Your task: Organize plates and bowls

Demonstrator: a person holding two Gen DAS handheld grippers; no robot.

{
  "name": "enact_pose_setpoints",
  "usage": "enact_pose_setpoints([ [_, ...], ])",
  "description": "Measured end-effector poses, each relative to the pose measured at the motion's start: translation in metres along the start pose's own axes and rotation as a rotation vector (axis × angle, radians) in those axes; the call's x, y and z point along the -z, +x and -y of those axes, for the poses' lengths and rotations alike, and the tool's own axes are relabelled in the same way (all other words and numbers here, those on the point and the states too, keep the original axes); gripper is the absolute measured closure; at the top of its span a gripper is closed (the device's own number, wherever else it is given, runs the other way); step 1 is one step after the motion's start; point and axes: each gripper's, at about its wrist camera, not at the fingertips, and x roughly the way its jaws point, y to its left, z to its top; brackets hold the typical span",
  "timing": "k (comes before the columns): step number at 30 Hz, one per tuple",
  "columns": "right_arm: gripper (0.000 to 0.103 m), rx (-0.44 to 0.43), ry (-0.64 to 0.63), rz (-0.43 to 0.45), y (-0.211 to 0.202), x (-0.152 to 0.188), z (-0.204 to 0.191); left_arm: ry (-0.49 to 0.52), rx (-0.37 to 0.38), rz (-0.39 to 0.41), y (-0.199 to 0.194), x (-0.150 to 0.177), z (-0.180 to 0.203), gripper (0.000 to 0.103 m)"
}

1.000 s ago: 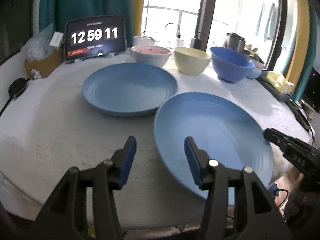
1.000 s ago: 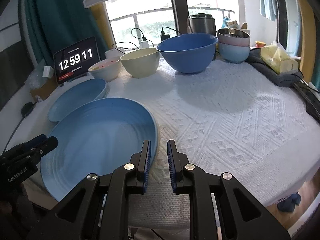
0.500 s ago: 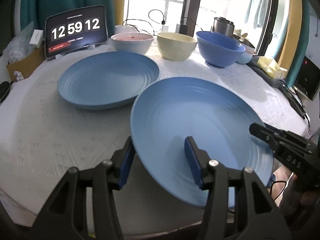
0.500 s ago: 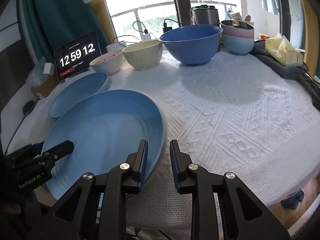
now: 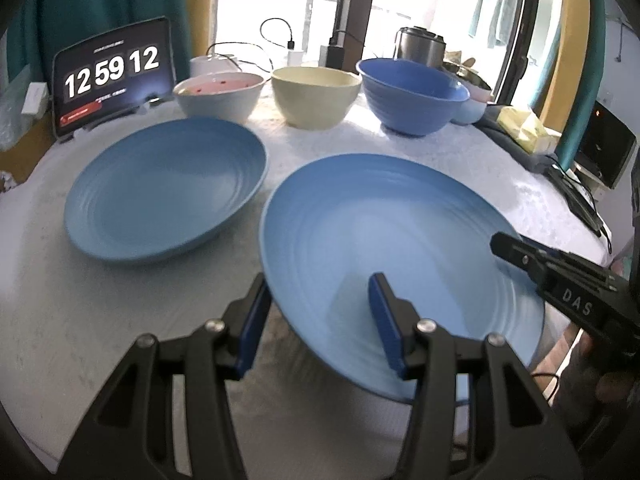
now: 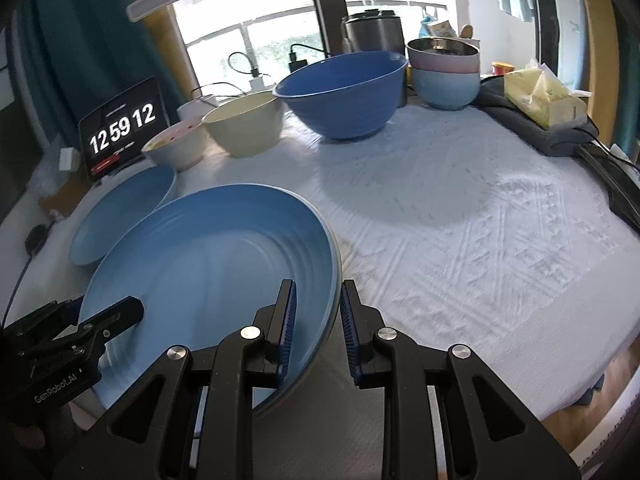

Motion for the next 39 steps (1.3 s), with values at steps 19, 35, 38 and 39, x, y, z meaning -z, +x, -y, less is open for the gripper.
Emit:
enact_pose_setpoints([
  [19, 0.078, 0.073, 0.055, 0.001, 0.017, -0.043, 0.020, 0.073, -0.008, -0.021, 0.016, -0.031, 0.012, 0.051],
  [35, 0.077, 0.047, -0.002, 0.046, 0.005, -0.068, -0.022, -0.033, -0.057, 0.067, -0.016, -0.047, -0.046, 0.051],
  [38, 0.077, 0.037, -0.023, 0.049, 0.007, -0.072, -0.035, -0.052, -0.071, 0.083, -0.020, -0.049, -0.059, 0.051],
  [39, 0.077, 0.034, -0.029, 0.049, 0.008, -0.073, -0.039, -0.056, -0.075, 0.086, -0.021, -0.049, -0.061, 0.051],
])
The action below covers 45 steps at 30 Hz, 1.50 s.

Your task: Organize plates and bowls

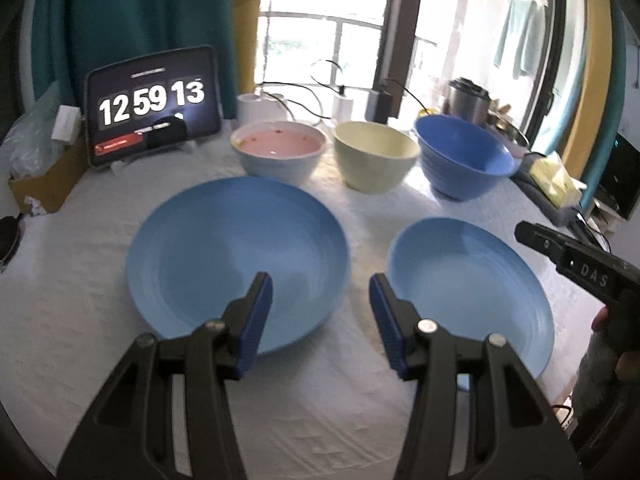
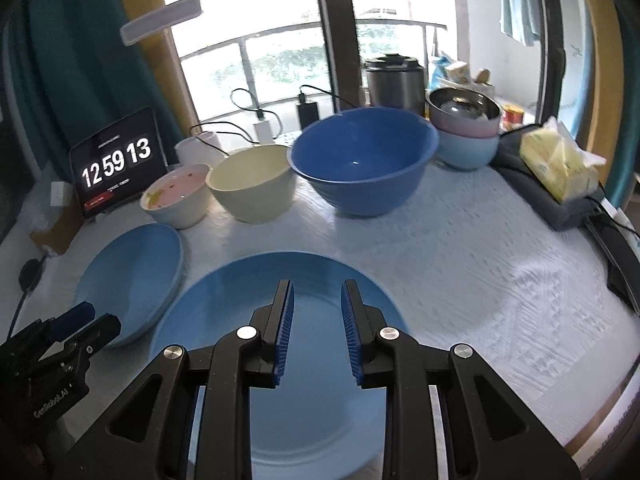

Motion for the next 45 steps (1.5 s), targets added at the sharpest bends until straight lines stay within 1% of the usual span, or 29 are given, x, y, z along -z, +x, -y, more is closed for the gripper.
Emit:
enact_pose_setpoints([
  [18, 0.077, -0.030, -0.082, -0.017, 0.019, -0.020, -0.065, -0.083, -0.089, 0.068, -0.002, -0.017, -0.077, 0.051],
  [22, 0.077, -0.034, -0.102, -0.036, 0.026, -0.020, -0.078, -0.111, -0.104, 0.060, 0.003, -0.017, -0.093, 0.051],
  [30, 0.077, -0.053, -0.129, -0.055, 0.040, -0.022, -0.104, -0.132, -0.120, 0.051, 0.009, -0.015, -0.115, 0.051],
  [36, 0.077, -0.076, -0.156, -0.074, 0.051, -0.024, -0.124, -0.147, -0.122, 0.032, 0.017, -0.013, -0.126, 0.051],
  [45, 0.077, -0.096, -0.166, -0.119, 0.071, -0.024, -0.139, -0.160, -0.125, -0.003, 0.032, -0.011, -0.133, 0.051],
])
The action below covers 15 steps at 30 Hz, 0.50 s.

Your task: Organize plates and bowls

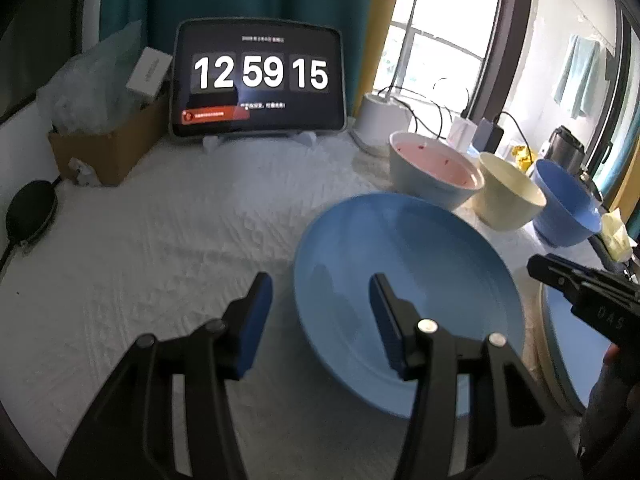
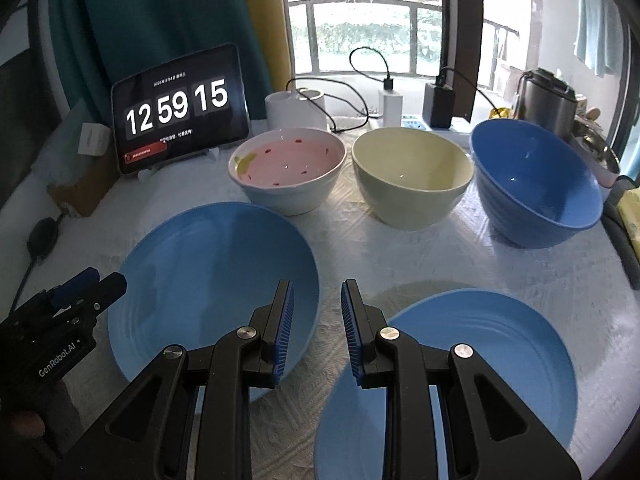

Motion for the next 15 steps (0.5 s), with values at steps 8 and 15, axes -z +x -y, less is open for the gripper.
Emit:
enact_pose_setpoints([
  [8, 0.067, -0.012, -0.009, -0.039, 0.013, -0.002, -0.006, -0.014, 0.003, -0.053, 0.015, 0.003, -0.001, 0.051],
  [15, 0.064, -0.005, -0.007, -0.109, 0.026, -0.002, -0.010, -0.017, 0.000, -0.110, 0.024, 0.006, -0.001, 0.051],
])
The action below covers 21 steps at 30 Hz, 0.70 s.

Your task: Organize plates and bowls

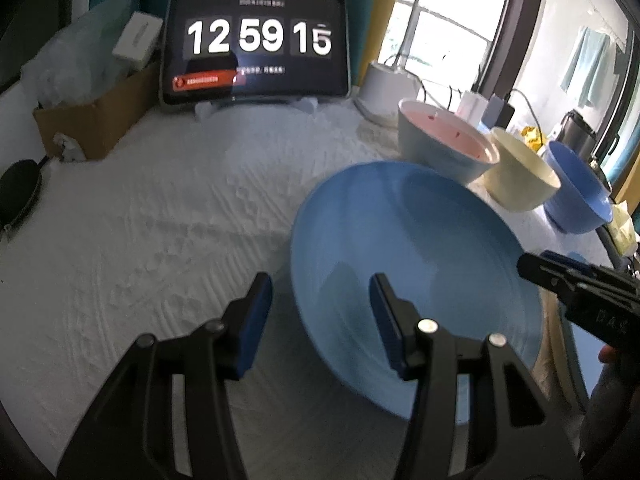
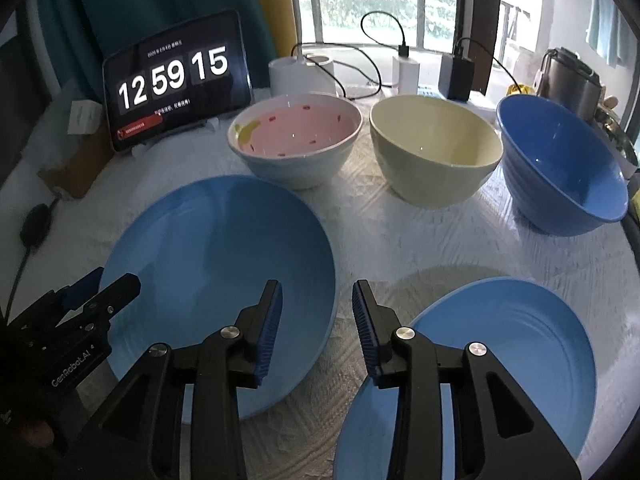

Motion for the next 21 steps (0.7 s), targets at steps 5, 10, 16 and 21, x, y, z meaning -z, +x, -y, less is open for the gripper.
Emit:
enact_pose_setpoints([
  [5, 0.064, 0.006, -0.020, -0.060, 0.012, 0.003, -0.006, 0.002, -0.009, -0.017, 0.003, 0.001, 0.001, 0.051],
  [10, 0.064, 0.013, -0.023, -0.068, 0.014, 0.004, -0.007, 0.023, 0.011, -0.017, 0.003, 0.002, 0.004, 0.051],
  [16, 0.070, 0.030, -0.048, -0.058, 0.011, 0.008, -0.013, 0.035, 0.043, -0.012, 0.002, 0.003, 0.006, 0.054],
  [21, 0.075, 0.032, -0.036, -0.042, 0.005, 0.008, -0.010, 0.065, 0.035, 0.024, -0.007, 0.005, 0.010, 0.058],
])
